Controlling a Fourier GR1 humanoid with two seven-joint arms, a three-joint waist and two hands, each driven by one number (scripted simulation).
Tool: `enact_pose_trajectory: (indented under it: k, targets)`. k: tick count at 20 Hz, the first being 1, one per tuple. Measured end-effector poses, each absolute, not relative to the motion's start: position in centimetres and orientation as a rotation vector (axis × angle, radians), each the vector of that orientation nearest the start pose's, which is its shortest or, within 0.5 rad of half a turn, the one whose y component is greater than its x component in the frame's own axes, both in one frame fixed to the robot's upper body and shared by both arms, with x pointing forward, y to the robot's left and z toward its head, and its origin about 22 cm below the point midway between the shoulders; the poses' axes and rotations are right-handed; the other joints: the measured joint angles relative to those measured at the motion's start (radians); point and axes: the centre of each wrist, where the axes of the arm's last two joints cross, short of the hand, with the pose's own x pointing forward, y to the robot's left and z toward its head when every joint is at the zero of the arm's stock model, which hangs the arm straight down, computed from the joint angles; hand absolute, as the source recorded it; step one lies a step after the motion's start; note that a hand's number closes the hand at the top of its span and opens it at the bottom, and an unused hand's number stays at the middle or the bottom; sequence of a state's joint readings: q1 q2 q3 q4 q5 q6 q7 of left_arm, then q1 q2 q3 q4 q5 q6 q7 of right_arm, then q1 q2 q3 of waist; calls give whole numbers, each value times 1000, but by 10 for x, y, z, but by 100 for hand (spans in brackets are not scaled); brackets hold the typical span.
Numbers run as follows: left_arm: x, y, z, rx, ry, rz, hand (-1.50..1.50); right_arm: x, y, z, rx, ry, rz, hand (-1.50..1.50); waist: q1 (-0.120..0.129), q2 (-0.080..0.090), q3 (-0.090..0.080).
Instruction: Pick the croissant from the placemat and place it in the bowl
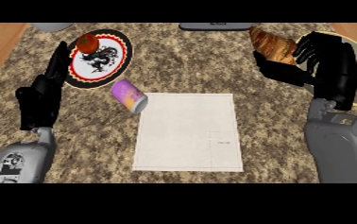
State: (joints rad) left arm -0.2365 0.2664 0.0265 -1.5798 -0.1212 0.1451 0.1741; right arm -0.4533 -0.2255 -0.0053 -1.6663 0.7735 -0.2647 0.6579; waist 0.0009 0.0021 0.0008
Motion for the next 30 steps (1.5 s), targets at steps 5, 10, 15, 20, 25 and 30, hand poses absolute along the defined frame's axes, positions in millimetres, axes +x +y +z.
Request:
enact_pose_trajectory:
  k: [5, 10, 15, 20, 25, 30]
  targets:
    - [292, 264, 76, 384, -1649, -176, 0, 340, -281, 145, -1129, -1521, 108, 150, 7, 2, 0]
    - [290, 268, 79, 379, -1654, -175, 0, 355, -335, 125, -1299, -1441, 159, 150, 15, 4, 0]
    - [293, 261, 77, 369, -1659, -178, 0, 369, -379, 108, -1431, -1358, 194, 150, 24, 9, 1]
    - [293, 253, 81, 360, -1668, -188, 0, 376, -414, 89, -1430, -1293, 151, 150, 37, 13, 2]
    - [292, 254, 79, 359, -1674, -195, 0, 371, -436, 76, -1281, -1273, 110, -150, 47, 18, 4]
    - [295, 252, 85, 350, -1683, -191, 0, 369, -444, 69, -1140, -1373, 67, -150, 49, 19, 5]
